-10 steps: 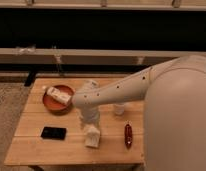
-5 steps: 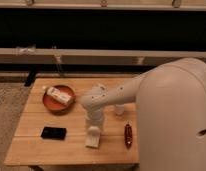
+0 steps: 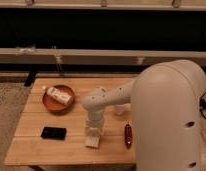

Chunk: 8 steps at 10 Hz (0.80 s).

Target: Place the white sponge in the ceramic cup

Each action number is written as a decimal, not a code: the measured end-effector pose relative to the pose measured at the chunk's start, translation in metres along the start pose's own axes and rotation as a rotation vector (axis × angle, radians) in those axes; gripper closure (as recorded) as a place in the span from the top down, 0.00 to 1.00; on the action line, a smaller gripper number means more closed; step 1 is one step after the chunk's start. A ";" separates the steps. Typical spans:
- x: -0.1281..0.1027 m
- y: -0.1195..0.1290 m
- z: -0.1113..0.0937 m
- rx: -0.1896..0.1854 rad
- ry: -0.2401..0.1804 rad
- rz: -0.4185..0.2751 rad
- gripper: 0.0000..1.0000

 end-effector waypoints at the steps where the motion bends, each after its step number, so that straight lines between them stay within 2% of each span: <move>1: 0.001 0.001 0.003 0.002 0.007 -0.005 0.65; 3: 0.003 0.004 0.008 0.013 0.019 -0.014 0.64; 4: 0.003 0.003 0.011 0.023 0.025 -0.013 0.58; 8: 0.001 0.000 0.011 0.038 0.019 -0.005 0.20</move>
